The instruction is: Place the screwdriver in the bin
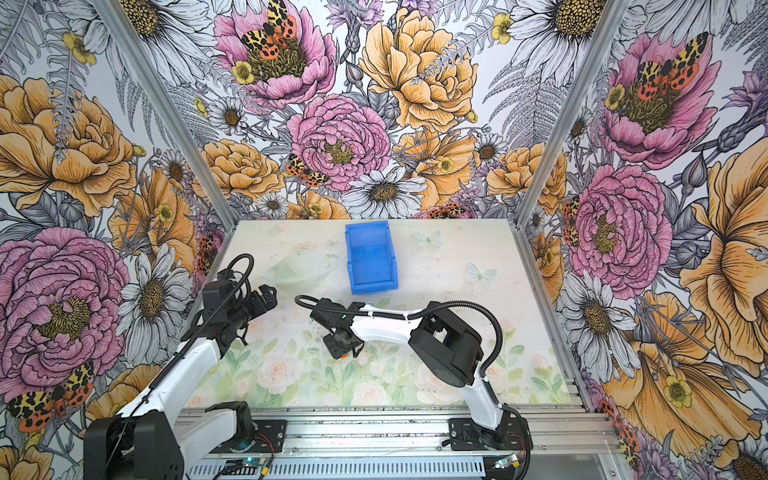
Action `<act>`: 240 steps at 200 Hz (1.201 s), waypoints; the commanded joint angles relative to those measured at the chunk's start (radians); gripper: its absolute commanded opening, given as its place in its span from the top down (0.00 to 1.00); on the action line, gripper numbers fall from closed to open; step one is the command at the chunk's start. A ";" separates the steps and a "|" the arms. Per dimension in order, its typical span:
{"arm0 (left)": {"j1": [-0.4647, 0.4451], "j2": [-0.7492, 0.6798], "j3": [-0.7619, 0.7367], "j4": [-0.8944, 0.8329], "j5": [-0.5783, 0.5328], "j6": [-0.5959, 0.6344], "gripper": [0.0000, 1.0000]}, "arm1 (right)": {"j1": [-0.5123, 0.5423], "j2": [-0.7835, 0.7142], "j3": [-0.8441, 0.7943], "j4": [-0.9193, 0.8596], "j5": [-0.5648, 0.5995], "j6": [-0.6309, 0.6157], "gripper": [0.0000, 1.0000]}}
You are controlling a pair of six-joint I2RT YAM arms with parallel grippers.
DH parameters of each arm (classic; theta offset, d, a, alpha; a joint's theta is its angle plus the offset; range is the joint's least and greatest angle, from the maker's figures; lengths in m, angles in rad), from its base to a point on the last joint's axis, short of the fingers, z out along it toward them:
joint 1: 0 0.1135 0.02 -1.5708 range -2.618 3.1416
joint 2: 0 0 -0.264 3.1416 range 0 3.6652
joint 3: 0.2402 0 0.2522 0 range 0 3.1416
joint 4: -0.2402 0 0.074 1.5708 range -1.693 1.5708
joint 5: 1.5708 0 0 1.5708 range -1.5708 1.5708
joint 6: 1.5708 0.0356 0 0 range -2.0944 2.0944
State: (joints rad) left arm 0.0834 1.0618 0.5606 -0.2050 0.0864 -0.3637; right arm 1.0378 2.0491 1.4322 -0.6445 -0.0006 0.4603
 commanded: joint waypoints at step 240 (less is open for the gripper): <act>-0.086 0.020 0.050 0.069 -0.024 0.043 0.01 | -0.317 -0.133 0.288 -0.056 0.167 0.022 1.00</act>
State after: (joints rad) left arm 0.0162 1.0843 0.5697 -0.1677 0.0780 -0.3519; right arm 0.7700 1.8561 1.6470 -0.7059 0.1474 0.4591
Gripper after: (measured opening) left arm 0.986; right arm 0.256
